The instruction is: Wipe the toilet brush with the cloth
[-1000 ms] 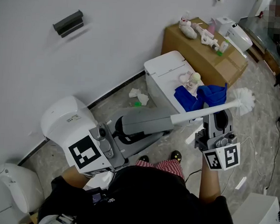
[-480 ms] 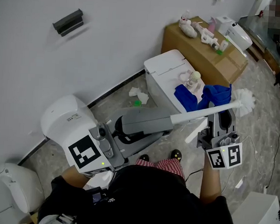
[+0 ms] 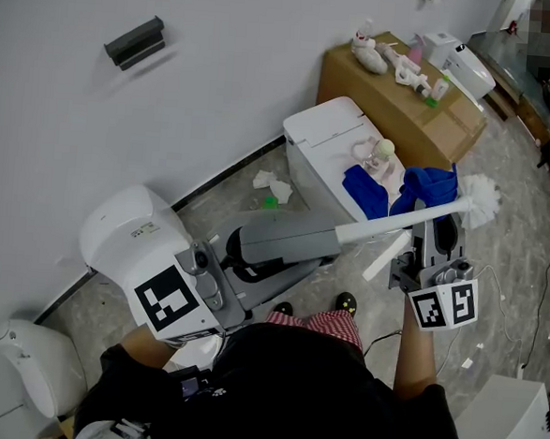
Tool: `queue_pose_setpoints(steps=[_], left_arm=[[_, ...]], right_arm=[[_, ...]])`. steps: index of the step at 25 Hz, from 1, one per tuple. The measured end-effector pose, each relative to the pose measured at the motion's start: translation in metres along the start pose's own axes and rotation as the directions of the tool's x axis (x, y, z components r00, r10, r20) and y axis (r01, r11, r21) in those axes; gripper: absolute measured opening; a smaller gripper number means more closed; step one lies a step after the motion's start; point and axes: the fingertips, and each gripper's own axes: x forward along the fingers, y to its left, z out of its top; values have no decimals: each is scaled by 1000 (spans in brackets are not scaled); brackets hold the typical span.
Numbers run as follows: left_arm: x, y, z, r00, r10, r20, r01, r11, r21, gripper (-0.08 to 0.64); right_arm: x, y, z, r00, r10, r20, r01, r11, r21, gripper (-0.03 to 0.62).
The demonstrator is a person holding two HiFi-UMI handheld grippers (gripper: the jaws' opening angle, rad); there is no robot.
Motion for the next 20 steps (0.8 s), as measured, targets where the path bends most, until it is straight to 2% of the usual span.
queue_pose_setpoints(steps=[9,15,20], left_arm=[[-1,2,2,999,32,8,-32,999,10,164],[-13,10,7,996,86,31,-86,996,22,164],[-9,24,7,992,120,32,-120,993,12,164]], right_arm=[[2,10,-15,999,21,-40,-18,997,72,71],[0,33,-38,988,75,-135,-64,995,80,71],[4,41,-33,986,110,-124,-99,991,92,71]])
